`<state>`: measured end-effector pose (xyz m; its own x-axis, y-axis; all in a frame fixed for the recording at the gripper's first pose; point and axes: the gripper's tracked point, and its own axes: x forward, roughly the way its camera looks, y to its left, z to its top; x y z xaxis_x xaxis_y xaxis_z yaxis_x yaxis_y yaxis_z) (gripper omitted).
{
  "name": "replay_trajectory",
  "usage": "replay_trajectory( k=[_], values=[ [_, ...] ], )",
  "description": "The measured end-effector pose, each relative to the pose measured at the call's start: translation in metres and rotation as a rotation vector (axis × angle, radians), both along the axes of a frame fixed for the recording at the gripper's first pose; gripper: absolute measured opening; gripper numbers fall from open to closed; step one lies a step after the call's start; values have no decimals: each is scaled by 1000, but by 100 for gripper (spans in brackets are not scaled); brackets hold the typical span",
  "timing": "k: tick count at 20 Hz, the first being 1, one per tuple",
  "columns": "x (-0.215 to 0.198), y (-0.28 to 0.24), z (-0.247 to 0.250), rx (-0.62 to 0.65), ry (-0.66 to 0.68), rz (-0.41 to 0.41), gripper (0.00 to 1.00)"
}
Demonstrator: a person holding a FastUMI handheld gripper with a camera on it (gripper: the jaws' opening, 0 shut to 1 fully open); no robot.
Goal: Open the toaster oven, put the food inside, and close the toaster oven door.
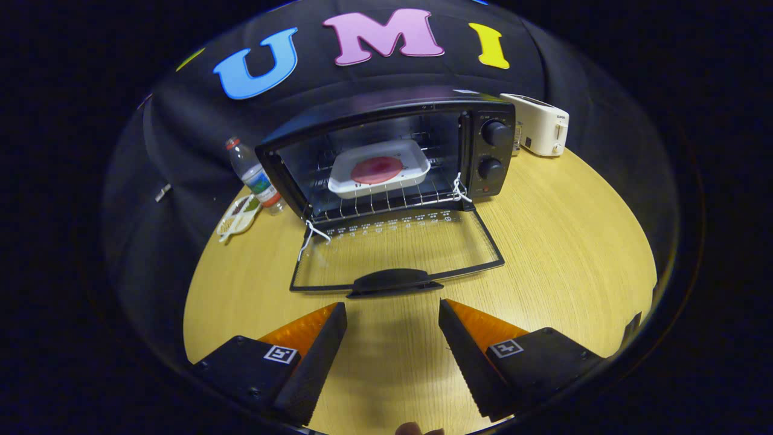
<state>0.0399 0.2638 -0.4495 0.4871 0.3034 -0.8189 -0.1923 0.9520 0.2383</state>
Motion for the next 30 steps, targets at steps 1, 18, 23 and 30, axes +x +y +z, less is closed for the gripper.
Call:
replay_trajectory(
  k=[1, 18, 23, 30],
  values=[
    [-1, 0, -7, -17, 6, 15, 99],
    [16, 10, -58, -126, 84, 41, 99],
    [16, 8, -36, -83, 38, 29, 99],
    [31, 9, 30, -9, -106, -3, 99]
  ],
)
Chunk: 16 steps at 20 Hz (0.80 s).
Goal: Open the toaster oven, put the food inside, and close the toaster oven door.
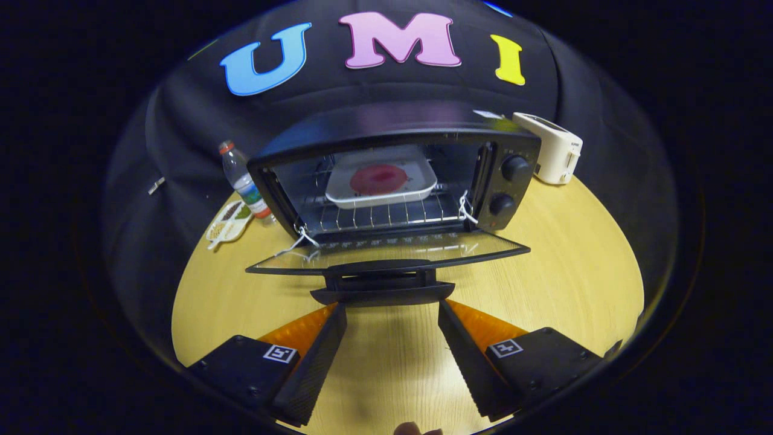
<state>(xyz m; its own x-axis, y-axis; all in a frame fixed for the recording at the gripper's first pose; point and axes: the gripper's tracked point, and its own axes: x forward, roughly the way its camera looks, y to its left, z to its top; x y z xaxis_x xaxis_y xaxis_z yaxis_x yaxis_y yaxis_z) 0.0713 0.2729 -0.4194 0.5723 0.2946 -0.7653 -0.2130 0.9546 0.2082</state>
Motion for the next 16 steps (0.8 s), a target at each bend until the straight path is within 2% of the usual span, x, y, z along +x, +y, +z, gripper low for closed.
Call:
replay_trajectory(
  k=[6, 11, 16],
  values=[
    [29, -6, 84, 72, -173, -21, 99],
    [24, -37, 178, 148, -322, -63, 99],
    [12, -81, 251, 165, -434, -57, 99]
  ],
)
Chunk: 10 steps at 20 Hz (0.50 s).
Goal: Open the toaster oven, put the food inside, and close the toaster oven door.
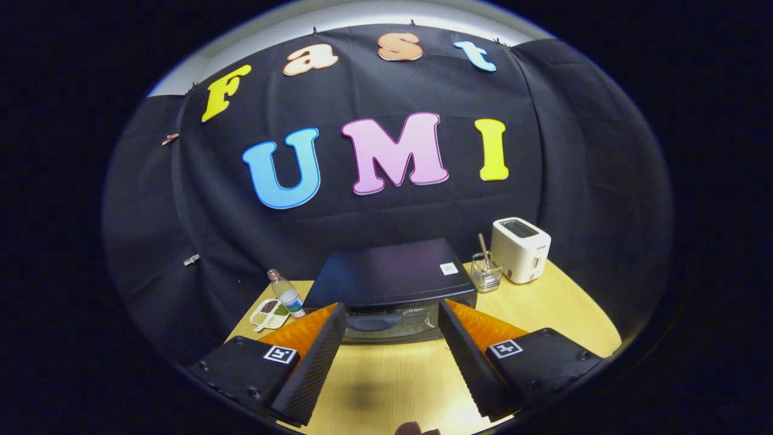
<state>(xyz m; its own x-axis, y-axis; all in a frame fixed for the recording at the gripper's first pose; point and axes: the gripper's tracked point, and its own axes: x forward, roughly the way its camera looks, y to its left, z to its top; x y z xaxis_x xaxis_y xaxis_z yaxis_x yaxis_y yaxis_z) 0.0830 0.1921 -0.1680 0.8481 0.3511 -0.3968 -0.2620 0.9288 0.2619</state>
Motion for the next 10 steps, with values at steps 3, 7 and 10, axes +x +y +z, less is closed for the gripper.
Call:
replay_trajectory(
  k=[3, 7, 10],
  values=[
    [-10, -25, 52, 14, -79, -9, 99],
    [-22, -62, 120, -3, -190, -15, 98],
    [-31, -86, 162, -32, -245, -18, 98]
  ],
)
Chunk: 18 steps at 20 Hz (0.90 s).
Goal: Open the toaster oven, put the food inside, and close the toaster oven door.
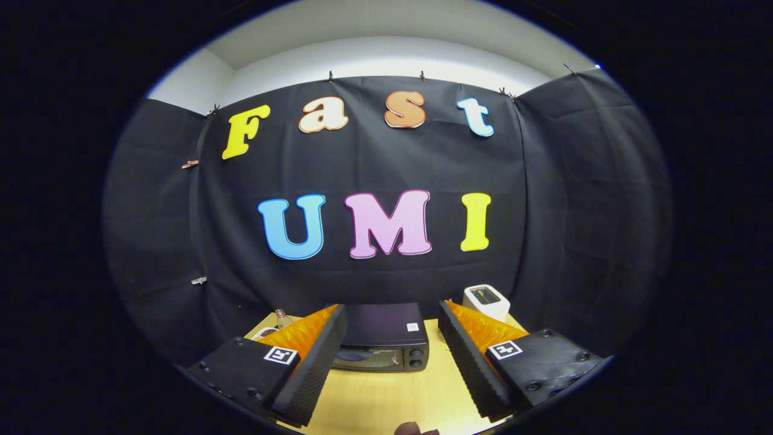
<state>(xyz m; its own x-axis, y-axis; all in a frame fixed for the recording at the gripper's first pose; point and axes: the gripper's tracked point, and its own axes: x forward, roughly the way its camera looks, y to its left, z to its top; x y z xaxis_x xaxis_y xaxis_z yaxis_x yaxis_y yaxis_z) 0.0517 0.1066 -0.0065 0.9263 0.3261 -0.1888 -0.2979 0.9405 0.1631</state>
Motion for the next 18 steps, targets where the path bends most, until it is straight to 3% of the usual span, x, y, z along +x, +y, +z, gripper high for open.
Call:
replay_trajectory(
  k=[8, 18],
  values=[
    [-39, -50, 67, 21, -59, -11, 98],
    [-33, -98, 60, -6, -51, -78, 98]
  ],
)
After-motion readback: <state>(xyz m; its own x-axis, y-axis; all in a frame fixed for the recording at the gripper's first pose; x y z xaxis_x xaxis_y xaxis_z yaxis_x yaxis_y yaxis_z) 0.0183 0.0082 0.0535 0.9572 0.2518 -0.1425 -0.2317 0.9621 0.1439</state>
